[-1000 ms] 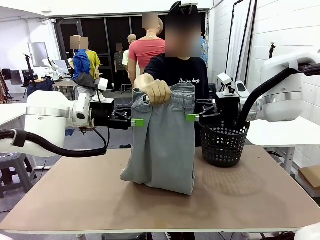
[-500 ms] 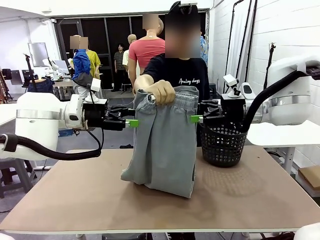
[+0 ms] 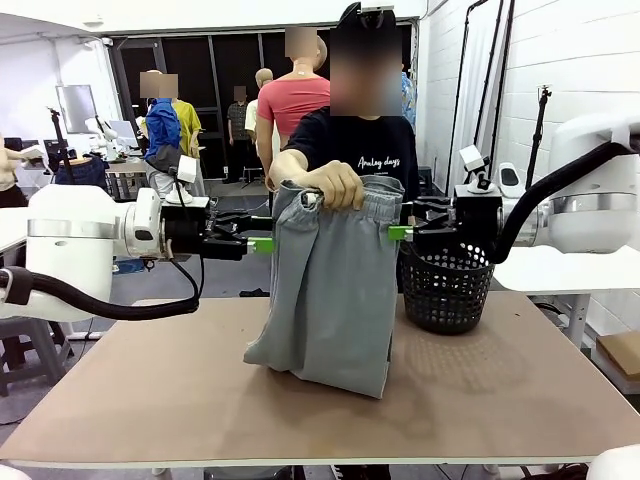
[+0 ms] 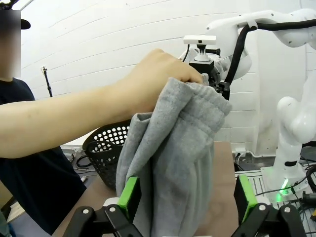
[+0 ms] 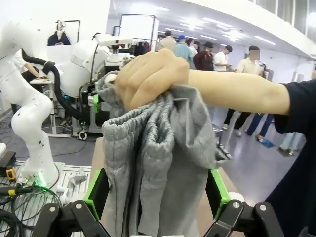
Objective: Fold the training pants.
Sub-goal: Release the ends of the Training pants and then grab the overlapped ends.
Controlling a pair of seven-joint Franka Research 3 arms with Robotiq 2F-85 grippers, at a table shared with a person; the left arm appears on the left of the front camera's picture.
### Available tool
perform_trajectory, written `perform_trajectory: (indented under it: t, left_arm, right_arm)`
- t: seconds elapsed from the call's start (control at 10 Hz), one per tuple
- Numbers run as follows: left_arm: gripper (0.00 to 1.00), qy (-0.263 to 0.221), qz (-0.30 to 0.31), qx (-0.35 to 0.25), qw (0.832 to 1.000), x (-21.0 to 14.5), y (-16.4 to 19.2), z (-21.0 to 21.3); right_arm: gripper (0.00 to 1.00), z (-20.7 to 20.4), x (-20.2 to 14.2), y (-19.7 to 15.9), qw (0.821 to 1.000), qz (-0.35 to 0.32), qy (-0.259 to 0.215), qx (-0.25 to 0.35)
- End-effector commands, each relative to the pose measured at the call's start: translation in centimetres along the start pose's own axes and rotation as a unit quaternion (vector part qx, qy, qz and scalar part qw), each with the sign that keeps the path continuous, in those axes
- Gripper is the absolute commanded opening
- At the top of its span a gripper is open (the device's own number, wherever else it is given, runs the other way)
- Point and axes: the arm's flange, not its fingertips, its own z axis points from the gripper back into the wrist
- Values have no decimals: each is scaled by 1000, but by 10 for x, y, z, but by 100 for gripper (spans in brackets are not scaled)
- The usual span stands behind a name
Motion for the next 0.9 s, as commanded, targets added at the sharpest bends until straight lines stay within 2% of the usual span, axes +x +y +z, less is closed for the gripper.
perform_trajectory:
  t: [0.0,0.2,0.6,0.8]
  left_arm:
    - [100,-14,-17,34,999,-1,-3,-2]
    - [100,-20,-26,49,998,-2,0,0]
    - [100,-21,-51,89,995,-2,1,4]
    - [100,-21,-39,70,997,-6,5,2]
  right_arm:
    - [100,-1,-6,18,999,13,-1,-39]
    - [100,-3,-9,13,999,11,-3,-48]
    - [100,-9,-12,9,1000,-16,-16,-21]
    - [100,-7,-12,7,999,-37,-27,2]
